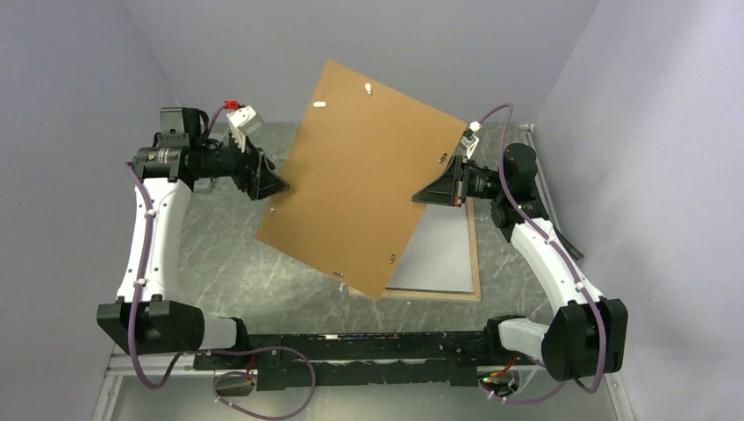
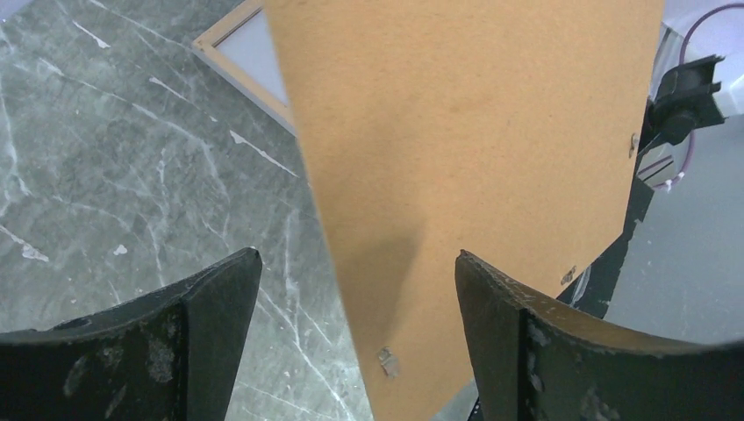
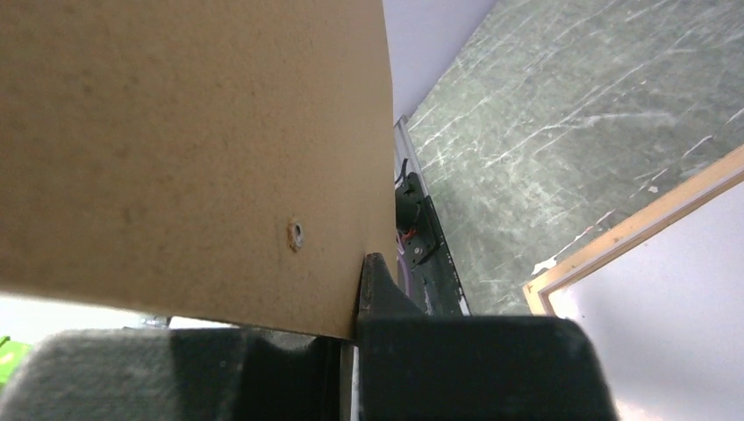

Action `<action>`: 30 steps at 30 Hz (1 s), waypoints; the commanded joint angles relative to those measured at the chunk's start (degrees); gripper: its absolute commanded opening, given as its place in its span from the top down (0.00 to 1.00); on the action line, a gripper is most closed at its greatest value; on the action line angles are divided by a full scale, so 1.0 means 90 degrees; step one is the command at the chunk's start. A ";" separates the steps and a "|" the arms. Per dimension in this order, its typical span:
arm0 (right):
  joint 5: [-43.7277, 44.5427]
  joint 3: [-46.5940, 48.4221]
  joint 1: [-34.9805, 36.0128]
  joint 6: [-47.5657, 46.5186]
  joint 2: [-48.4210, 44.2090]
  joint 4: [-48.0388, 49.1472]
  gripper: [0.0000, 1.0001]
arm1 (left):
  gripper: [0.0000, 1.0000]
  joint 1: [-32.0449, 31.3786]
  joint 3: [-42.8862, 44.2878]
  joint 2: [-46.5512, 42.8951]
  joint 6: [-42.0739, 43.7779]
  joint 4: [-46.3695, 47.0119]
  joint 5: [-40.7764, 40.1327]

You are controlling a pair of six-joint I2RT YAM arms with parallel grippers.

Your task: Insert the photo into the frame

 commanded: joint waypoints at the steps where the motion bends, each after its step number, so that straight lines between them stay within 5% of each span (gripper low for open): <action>1: -0.0213 0.0073 0.0080 0.0153 -0.0157 0.0859 1.00 | 0.16 0.0297 0.0157 0.0250 -0.0297 0.0163 0.0699; 11: -0.0066 0.0232 0.0517 -0.0089 0.0076 0.0646 1.00 | 0.56 0.0425 0.0160 0.0545 -0.1043 0.0691 0.1804; 23: 0.0483 0.0009 0.0588 0.1370 0.0339 0.2627 0.99 | 0.97 0.0468 -0.0613 0.0280 -0.1590 0.1358 0.1829; 30: 0.0868 -0.0333 0.0599 0.2863 0.0629 0.4787 0.81 | 0.97 0.0484 -0.0996 -0.0096 -0.2074 0.1972 0.1808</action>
